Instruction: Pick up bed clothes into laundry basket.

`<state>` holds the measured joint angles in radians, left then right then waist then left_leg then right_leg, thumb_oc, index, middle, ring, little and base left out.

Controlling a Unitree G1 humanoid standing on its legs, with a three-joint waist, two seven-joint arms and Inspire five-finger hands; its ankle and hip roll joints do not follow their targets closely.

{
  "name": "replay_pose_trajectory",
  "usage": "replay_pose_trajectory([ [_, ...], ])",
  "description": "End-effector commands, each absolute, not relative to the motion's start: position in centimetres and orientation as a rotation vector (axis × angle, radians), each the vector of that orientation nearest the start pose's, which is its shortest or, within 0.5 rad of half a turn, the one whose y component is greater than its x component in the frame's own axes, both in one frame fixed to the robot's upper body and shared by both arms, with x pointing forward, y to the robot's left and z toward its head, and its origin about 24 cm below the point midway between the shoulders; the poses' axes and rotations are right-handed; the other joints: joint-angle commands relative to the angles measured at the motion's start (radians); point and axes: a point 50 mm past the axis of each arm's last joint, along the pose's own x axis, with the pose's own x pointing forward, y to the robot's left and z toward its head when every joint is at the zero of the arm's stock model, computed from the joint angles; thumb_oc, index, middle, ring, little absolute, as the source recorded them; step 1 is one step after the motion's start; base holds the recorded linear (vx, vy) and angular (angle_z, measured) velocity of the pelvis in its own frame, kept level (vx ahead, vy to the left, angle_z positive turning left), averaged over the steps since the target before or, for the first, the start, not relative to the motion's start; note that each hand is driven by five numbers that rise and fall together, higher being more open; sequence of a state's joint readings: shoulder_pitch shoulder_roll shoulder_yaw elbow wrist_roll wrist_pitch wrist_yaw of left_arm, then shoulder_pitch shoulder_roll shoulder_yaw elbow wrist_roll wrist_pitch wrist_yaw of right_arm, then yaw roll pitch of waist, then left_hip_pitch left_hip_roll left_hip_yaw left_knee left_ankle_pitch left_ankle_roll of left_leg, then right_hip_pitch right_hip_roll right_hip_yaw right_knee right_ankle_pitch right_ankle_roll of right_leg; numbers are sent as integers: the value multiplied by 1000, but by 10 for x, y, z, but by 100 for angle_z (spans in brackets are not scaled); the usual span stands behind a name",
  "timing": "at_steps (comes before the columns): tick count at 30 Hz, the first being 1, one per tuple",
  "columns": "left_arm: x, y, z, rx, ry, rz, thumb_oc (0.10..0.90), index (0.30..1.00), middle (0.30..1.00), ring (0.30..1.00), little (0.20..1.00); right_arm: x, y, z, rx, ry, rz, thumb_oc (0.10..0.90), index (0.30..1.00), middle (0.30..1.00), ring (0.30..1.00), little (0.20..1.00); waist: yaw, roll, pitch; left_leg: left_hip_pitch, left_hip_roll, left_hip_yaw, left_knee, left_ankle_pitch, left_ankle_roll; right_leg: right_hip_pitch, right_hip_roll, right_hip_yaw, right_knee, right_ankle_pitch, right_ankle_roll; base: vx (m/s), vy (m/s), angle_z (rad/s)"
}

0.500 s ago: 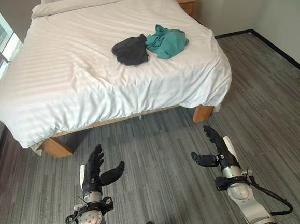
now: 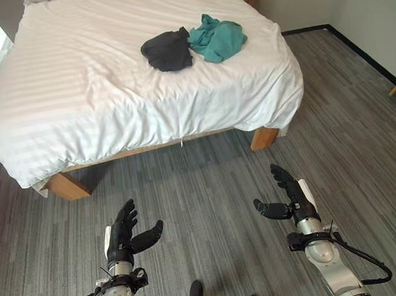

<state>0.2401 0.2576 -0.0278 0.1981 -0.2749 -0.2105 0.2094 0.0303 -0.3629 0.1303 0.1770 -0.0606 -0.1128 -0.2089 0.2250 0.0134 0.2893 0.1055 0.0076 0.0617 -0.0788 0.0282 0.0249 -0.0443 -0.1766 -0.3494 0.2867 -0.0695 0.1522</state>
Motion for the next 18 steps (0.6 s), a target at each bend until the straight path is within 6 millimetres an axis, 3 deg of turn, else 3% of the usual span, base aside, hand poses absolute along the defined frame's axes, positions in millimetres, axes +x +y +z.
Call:
replay_pose_trajectory([
  [1, 207, 246, 17, 61, 2, 325, 800, 900, 900, 900, 900, 261, -200, 83, -461, -272, -83, 800, 900, 900, 900, 900, 3, -36, -32, 32, 9, -115, -8, -102, -51, -113, -39, 25, -181, 167, 50, 326, -67, 14],
  [4, 219, 245, 26, 100, -32, 305, 800, 900, 900, 900, 900, 266, -198, 89, -493, -302, -89, 800, 900, 900, 900, 900, -23, -40, -32, 46, 34, -159, -8, -140, -73, -154, -21, 28, -288, 220, 68, 315, -58, 38],
  [7, 214, 248, 21, 111, -6, 310, 800, 900, 900, 900, 900, 266, -192, 85, -506, -285, -43, 800, 900, 900, 900, 900, -27, -75, -53, 101, 57, -158, 13, -205, -80, -115, -22, -3, -320, 233, 51, 430, -52, 61],
  [9, 210, 251, 19, 111, 8, 315, 800, 900, 900, 900, 900, 265, -190, 84, -518, -281, -18, 800, 900, 900, 900, 900, -28, -76, -66, 94, 77, -144, 98, -232, -93, -90, -10, -13, -322, 225, 38, 288, -71, 36],
  [10, 205, 252, 18, 100, 13, 311, 800, 900, 900, 900, 900, 266, -191, 86, -541, -281, 11, 800, 900, 900, 900, 900, -2, -66, -38, -38, 96, -119, 423, -157, -137, -14, 4, -30, -340, 210, 2, 123, -107, 22],
  [11, 207, 253, 21, 94, 2, 317, 800, 900, 900, 900, 900, 268, -192, 89, -557, -294, 10, 800, 900, 900, 900, 900, 13, -68, -11, -141, 91, -125, 609, -107, -152, 12, 1, -46, -350, 200, -18, 99, -99, 13],
  [12, 207, 253, 21, 94, 0, 316, 800, 900, 900, 900, 900, 268, -192, 90, -557, -296, 9, 800, 900, 900, 900, 900, 8, -72, -11, -154, 84, -130, 616, -103, -150, 6, -5, -51, -350, 203, -19, -23, -75, -4],
  [14, 209, 252, 24, 65, -16, 319, 800, 900, 900, 900, 900, 272, -199, 94, -579, -300, -26, 800, 900, 900, 900, 900, 43, -84, 25, -320, 37, -77, 813, -107, -140, 42, -4, -65, -361, 160, -43, 58, -58, -32],
  [15, 210, 252, 24, 63, -19, 322, 800, 900, 900, 900, 900, 272, -203, 95, -582, -296, -46, 800, 900, 900, 900, 900, 56, -91, 29, -379, 18, -51, 827, -120, -137, 51, -7, -68, -363, 147, -40, 187, 14, -35],
  [16, 210, 253, 24, 63, -17, 323, 800, 900, 900, 900, 900, 271, -206, 95, -580, -291, -61, 800, 900, 900, 900, 900, 66, -89, 23, -403, 25, -25, 766, -140, -130, 65, 1, -74, -365, 127, -34, 218, 62, -10],
  [17, 210, 252, 24, 66, -16, 315, 800, 900, 900, 900, 900, 271, -209, 95, -578, -286, -77, 800, 900, 900, 900, 900, 74, -103, 18, -432, 27, 3, 716, -137, -120, 77, -7, -81, -369, 118, -26, 285, 122, 8],
  [18, 210, 252, 24, 74, -13, 308, 800, 900, 900, 900, 900, 271, -211, 94, -577, -280, -87, 800, 900, 900, 900, 900, 83, -103, 13, -441, 59, 32, 639, -143, -115, 94, -1, -87, -371, 99, -20, 293, 167, 24],
])
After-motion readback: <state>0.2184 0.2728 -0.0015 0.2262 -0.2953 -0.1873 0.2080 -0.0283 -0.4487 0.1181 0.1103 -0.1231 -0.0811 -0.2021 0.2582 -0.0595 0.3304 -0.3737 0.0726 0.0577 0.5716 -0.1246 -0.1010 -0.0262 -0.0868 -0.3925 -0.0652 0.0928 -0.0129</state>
